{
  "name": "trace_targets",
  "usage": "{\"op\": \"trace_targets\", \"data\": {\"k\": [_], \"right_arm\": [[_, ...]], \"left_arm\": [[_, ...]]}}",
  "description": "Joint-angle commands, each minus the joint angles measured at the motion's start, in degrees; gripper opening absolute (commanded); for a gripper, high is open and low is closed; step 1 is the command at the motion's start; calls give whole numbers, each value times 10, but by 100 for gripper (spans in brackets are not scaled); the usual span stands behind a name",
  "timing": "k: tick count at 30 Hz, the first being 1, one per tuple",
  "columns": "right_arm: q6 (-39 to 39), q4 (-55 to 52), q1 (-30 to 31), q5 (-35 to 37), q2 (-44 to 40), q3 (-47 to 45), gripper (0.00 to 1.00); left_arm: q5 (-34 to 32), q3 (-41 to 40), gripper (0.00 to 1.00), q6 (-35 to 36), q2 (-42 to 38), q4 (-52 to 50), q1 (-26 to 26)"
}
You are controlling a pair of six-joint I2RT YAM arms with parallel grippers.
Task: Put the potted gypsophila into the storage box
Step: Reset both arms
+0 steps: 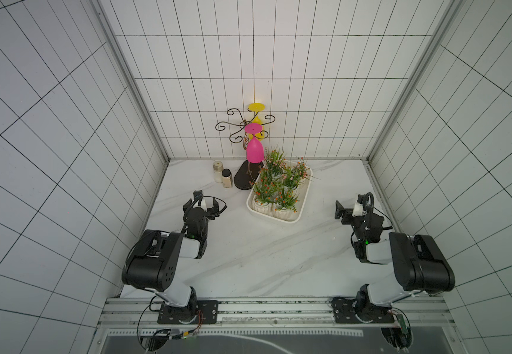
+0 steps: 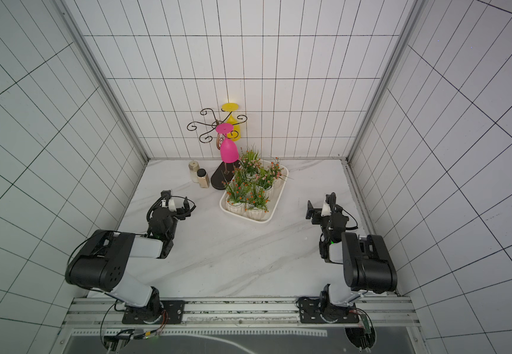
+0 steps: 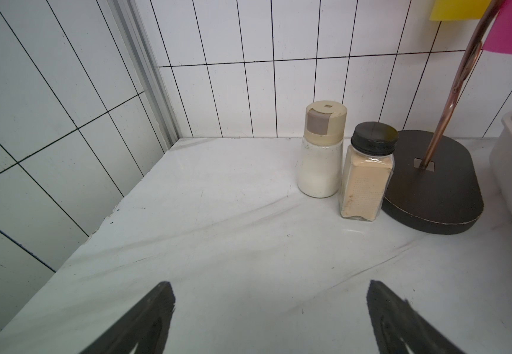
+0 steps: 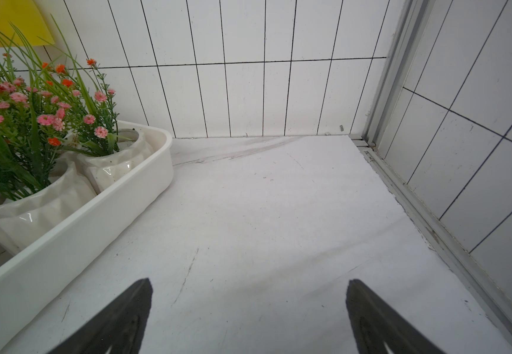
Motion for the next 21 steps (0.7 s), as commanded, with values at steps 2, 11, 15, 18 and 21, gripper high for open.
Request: {"op": "trace_targets", "data": {"k": [2,11,15,18,21], "right_arm": [[-7,19,4,5,2,-5,99],[-7,18,4,6,1,-4,99],[-7,18,4,6,2,-4,99],[-8,14,5,7,3,-1,99],[-9,16,6,9,1,-3,99]], "left_arm": [[7,4,97,0,-7,-2,1],[6,4,97,0,-8,-2,2],[7,4,97,0,-7,-2,1],[6,4,97,0,-8,-1,1],[7,4,97,0,-8,-2,1]]}}
